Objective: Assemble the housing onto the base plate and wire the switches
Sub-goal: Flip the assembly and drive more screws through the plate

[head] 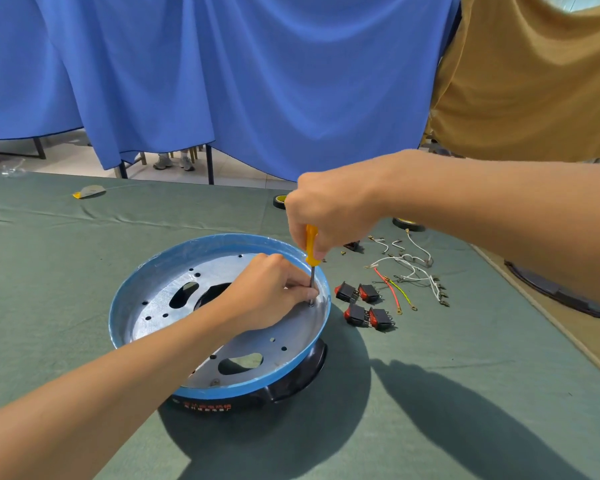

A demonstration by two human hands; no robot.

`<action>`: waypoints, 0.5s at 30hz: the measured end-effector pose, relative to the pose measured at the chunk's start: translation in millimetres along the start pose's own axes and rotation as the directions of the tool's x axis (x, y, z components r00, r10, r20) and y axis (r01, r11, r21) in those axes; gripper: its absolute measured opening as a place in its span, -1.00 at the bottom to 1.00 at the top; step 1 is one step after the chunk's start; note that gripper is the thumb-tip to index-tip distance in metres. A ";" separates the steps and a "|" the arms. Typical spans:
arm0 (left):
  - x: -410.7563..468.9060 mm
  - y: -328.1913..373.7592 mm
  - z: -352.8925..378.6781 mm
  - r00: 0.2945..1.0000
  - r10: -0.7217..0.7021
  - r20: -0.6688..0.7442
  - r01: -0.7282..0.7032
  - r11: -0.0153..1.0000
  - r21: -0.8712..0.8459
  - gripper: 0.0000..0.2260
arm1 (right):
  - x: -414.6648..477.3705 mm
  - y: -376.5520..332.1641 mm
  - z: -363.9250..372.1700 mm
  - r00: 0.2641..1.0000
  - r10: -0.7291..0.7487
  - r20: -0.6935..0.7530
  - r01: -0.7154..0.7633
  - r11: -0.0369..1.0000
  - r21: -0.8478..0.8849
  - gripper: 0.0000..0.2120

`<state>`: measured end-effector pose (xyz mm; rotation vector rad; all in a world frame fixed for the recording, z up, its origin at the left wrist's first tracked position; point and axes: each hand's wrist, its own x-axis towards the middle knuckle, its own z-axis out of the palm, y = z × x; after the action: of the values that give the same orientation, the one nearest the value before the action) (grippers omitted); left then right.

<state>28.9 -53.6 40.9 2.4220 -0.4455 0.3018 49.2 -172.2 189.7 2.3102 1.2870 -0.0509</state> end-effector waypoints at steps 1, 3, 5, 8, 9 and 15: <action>0.0 -1.2 0.2 1.000 0.003 0.001 -0.003 1.000 -0.005 -0.88 | 1.4 -1.1 2.5 1.000 -0.025 -0.001 0.025 0.999 -0.045 -0.93; 0.1 -4.8 -0.3 1.000 -0.001 0.027 0.002 1.000 -0.026 -0.87 | 5.7 -4.0 7.0 0.996 -0.086 -0.005 0.084 0.989 -0.124 -0.70; -0.5 -7.2 -2.2 0.998 -0.028 0.047 0.031 0.997 -0.075 -0.87 | 9.1 -5.9 7.9 0.991 -0.130 -0.016 0.125 0.977 -0.173 -0.56; -1.7 -6.0 -2.1 0.999 -0.034 0.039 0.037 0.996 -0.081 -0.88 | 12.7 -7.2 8.5 0.995 -0.100 -0.019 0.097 0.985 -0.146 -0.56; -2.0 -4.8 -2.0 0.999 -0.032 0.038 0.034 0.997 -0.074 -0.88 | 13.5 -7.7 9.4 0.997 -0.077 -0.012 0.075 0.990 -0.123 -0.56; -1.7 -0.3 -2.1 0.999 -0.037 0.030 0.038 0.998 -0.057 -0.78 | 22.8 -17.3 10.6 0.986 0.156 0.059 -0.157 0.988 0.007 -0.74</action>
<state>27.2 -51.7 41.8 2.3787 -0.4155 0.2348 50.0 -151.3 167.5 2.3942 1.0762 -0.0725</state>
